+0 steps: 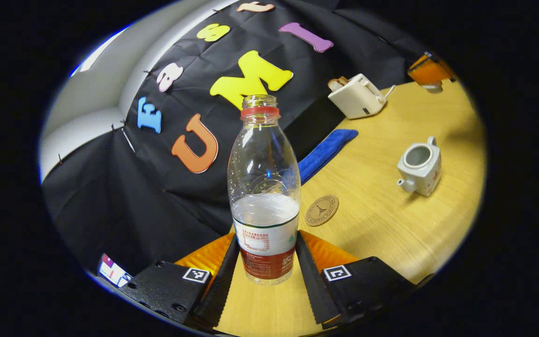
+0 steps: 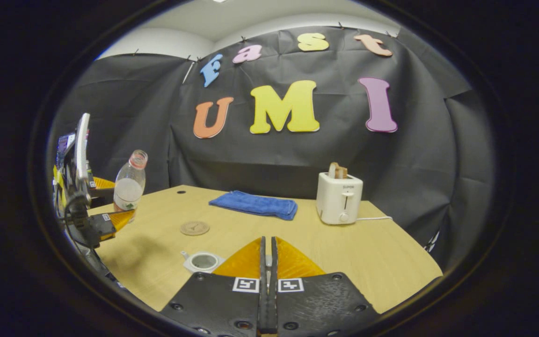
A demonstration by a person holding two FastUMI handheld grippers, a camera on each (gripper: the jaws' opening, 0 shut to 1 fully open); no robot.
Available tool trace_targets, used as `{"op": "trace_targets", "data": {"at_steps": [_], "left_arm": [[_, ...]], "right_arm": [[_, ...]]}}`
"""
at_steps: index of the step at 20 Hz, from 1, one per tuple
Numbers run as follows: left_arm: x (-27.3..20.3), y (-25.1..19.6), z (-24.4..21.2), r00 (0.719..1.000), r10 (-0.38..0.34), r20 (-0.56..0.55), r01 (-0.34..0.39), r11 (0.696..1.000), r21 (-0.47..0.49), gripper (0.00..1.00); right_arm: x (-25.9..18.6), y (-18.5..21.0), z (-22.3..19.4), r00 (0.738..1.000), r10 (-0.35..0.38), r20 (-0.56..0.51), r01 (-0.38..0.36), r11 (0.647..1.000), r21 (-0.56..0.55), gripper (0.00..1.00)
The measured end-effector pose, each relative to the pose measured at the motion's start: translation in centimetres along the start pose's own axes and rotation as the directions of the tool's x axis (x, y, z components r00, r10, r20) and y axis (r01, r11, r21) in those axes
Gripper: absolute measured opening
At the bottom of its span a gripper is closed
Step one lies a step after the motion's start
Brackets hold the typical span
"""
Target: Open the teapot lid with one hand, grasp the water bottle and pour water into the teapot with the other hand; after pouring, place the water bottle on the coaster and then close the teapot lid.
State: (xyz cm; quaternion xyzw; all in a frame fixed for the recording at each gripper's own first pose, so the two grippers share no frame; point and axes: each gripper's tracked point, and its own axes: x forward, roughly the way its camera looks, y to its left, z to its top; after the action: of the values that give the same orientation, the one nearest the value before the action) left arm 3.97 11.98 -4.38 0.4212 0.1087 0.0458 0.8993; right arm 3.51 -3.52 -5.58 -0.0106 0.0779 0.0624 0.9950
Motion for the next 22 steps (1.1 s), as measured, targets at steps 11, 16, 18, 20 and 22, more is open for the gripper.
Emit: {"op": "trace_targets", "data": {"at_steps": [11, 16, 18, 20, 22], "left_arm": [[1.7, -3.8, 0.5, 0.998, -0.064, -0.012, 0.061, 0.853, 0.518, 0.72], [0.7, -5.2, 1.0, 0.997, -0.078, -0.011, 0.066, 0.756, 0.652, 0.73], [0.4, -5.6, 1.2, 0.997, -0.076, 0.001, 0.055, 0.723, 0.689, 0.72], [0.3, -5.7, 1.3, 0.996, -0.085, -0.005, 0.064, 0.701, 0.711, 0.77], [0.4, -5.7, 1.6, 0.996, -0.090, -0.012, 0.069, 0.667, 0.742, 0.72]], "right_arm": [[-1.6, -2.9, -1.1, 1.000, -0.025, -0.013, 0.025, 1.000, 0.008, 0.00], [-2.1, -3.4, -1.9, 1.000, -0.020, -0.013, 0.020, 1.000, 0.021, 0.00], [-2.2, -3.7, -2.4, 1.000, -0.019, -0.020, 0.020, 0.999, 0.032, 0.00], [-2.3, -3.9, -2.9, 0.999, -0.017, -0.029, 0.018, 0.999, 0.043, 0.00], [-2.6, -4.2, -3.1, 0.999, -0.021, -0.028, 0.022, 0.999, 0.041, 0.00]]}}
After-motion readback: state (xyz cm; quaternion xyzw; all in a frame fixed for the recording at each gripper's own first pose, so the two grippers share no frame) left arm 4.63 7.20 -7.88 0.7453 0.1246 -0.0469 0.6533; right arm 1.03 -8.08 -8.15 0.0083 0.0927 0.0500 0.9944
